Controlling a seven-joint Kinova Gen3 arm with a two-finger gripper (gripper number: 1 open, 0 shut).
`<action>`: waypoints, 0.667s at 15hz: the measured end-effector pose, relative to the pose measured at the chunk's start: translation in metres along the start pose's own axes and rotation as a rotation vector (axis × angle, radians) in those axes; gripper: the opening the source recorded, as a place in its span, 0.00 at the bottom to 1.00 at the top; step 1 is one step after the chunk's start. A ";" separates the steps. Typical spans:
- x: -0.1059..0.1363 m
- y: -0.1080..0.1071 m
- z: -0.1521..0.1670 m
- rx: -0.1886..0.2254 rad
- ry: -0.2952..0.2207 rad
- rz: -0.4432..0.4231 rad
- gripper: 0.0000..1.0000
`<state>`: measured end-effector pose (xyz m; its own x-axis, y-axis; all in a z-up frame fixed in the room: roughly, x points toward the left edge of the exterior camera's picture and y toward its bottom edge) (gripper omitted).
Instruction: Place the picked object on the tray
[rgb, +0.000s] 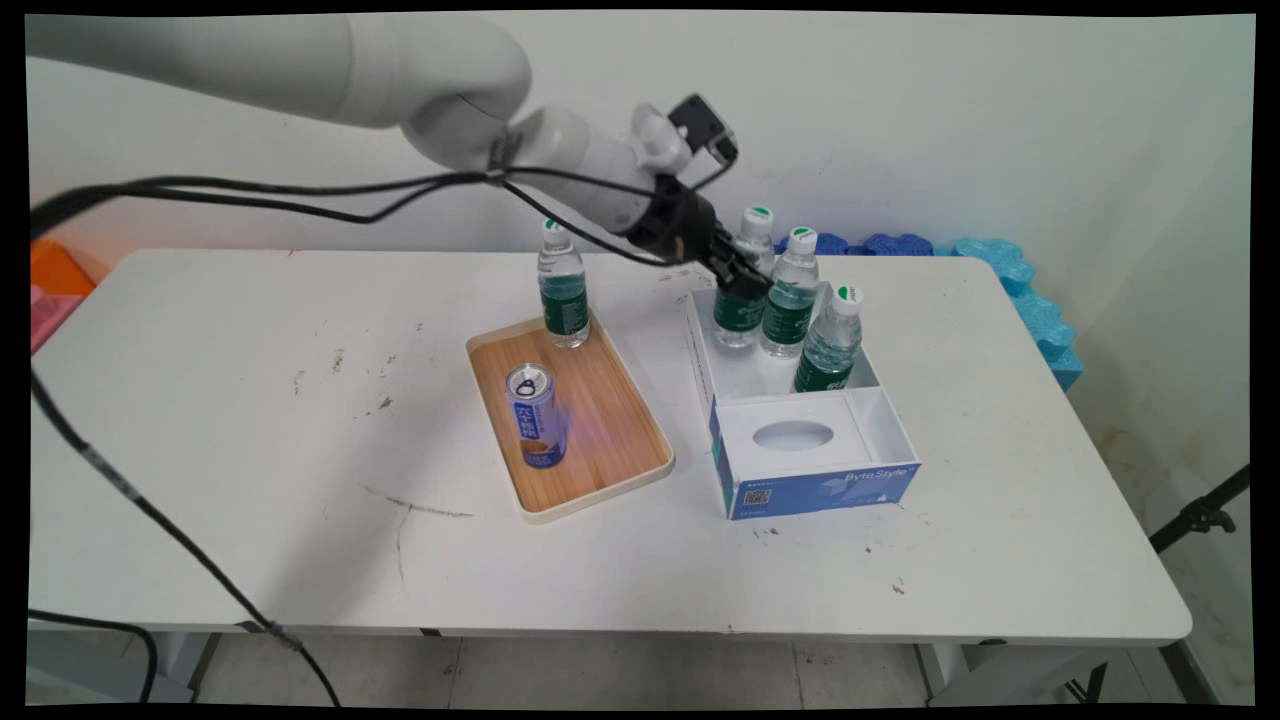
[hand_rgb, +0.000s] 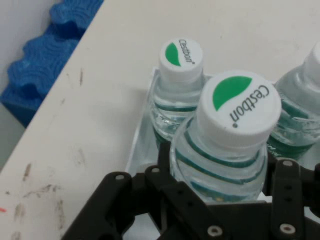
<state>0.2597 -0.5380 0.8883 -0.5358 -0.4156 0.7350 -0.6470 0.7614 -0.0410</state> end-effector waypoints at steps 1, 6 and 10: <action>0.001 -0.002 -0.011 -0.004 0.005 -0.002 0.00; -0.015 -0.019 -0.066 -0.014 -0.011 -0.007 0.00; -0.044 -0.033 -0.100 -0.029 -0.041 0.004 0.00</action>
<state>0.3587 -0.4948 0.9251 -0.5606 -0.4316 0.7067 -0.6288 0.7772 -0.0241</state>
